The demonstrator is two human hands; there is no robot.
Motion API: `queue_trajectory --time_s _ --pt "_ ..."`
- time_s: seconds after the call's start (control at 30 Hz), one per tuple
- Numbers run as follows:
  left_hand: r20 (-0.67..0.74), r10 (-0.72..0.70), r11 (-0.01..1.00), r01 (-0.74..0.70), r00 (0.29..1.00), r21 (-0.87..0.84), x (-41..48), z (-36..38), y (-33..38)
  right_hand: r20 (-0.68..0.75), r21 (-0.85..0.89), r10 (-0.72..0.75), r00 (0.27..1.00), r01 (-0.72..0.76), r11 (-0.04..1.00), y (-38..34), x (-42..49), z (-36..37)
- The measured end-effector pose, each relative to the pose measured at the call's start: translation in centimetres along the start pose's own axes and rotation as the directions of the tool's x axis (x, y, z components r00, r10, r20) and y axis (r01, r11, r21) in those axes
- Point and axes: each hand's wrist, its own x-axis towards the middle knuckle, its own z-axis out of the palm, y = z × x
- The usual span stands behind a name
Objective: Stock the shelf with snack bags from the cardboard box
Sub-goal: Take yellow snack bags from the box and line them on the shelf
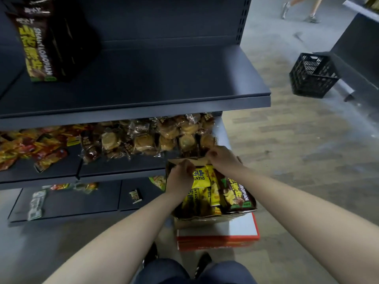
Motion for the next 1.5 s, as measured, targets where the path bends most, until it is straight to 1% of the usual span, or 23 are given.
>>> queue_trajectory --time_s 0.07,0.1,0.23,0.37,0.43,0.5,0.6,0.73,0.83,0.87,0.93,1.0,1.03,1.07,1.13,1.2,1.3,1.37,1.43,1.5 --pt "0.123 -0.091 0.996 0.092 0.988 0.003 -0.2 1.6 -0.9 0.012 -0.150 0.100 0.995 -0.097 0.984 3.0 0.1 0.5" --pt "0.168 -0.124 0.992 0.127 0.978 -0.003 -0.3 2.3 -1.3 -0.002 -0.176 0.156 0.988 -0.154 0.972 4.2 0.1 0.8" --pt "0.273 -0.215 0.975 0.221 0.938 0.007 -0.5 4.6 -2.1 -0.074 -0.221 0.319 0.945 -0.328 0.919 8.1 -0.7 2.3" --pt "0.324 -0.261 0.964 0.264 0.909 0.033 0.0 7.1 -2.6 -0.036 -0.156 0.429 0.903 -0.429 0.890 10.3 -0.9 4.0" --pt "0.328 -0.297 0.954 0.293 0.897 0.063 0.6 8.2 -2.6 -0.023 -0.153 0.457 0.889 -0.455 0.877 11.1 -0.4 4.9" --pt "0.309 -0.351 0.936 0.339 0.884 0.094 1.0 9.3 -2.2 -0.039 -0.147 0.465 0.884 -0.465 0.873 11.4 0.1 5.4" --pt "0.281 -0.431 0.897 0.440 0.857 0.035 1.4 10.7 -1.6 -0.044 -0.110 0.475 0.879 -0.477 0.872 12.0 1.0 5.4" --pt "0.350 -0.452 0.873 0.488 0.820 -0.016 2.2 12.1 -1.6 -0.046 -0.017 0.452 0.891 -0.453 0.891 12.8 1.8 5.0" --pt "0.415 -0.464 0.841 0.536 0.783 -0.071 2.5 12.1 -1.4 -0.021 0.129 0.468 0.884 -0.462 0.878 13.1 1.9 4.3" --pt "0.425 -0.466 0.843 0.535 0.776 -0.052 2.6 12.0 -1.3 -0.015 0.187 0.470 0.883 -0.459 0.868 13.4 1.9 4.1" --pt "0.416 -0.458 0.865 0.502 0.785 0.004 2.8 11.9 -1.3 0.021 0.324 0.435 0.900 -0.418 0.849 13.9 1.9 3.7" --pt "0.389 -0.440 0.886 0.461 0.809 0.044 3.1 11.7 -1.4 0.109 0.454 0.381 0.918 -0.387 0.802 14.0 2.0 3.0" --pt "0.368 -0.433 0.892 0.449 0.823 0.044 3.2 11.6 -1.4 0.161 0.499 0.377 0.912 -0.405 0.767 14.0 2.1 2.6" --pt "0.350 -0.420 0.900 0.434 0.837 0.042 3.2 11.3 -1.4 0.206 0.525 0.378 0.902 -0.428 0.736 13.8 2.1 2.2" --pt "0.321 -0.353 0.933 0.357 0.879 0.048 2.9 10.8 -1.6 0.256 0.519 0.405 0.878 -0.478 0.708 13.6 2.1 1.5" --pt "0.310 -0.282 0.959 0.273 0.908 0.072 2.4 9.9 -1.7 0.241 0.515 0.425 0.873 -0.486 0.707 13.4 2.3 1.3" --pt "0.314 -0.218 0.975 0.191 0.924 0.114 1.6 8.6 -2.5 0.168 0.532 0.404 0.899 -0.428 0.731 12.9 2.2 1.4" --pt "0.309 -0.205 0.973 0.160 0.929 0.166 1.0 7.5 -2.7 0.142 0.530 0.410 0.901 -0.419 0.737 12.7 2.1 1.5" --pt "0.302 -0.173 0.976 0.121 0.938 0.182 0.5 6.9 -3.0 0.140 0.548 0.432 0.891 -0.433 0.715 12.4 2.0 1.6" --pt "0.289 -0.156 0.983 0.120 0.945 0.141 -0.1 6.5 -3.1 0.144 0.567 0.456 0.878 -0.451 0.689 12.3 1.9 1.9"
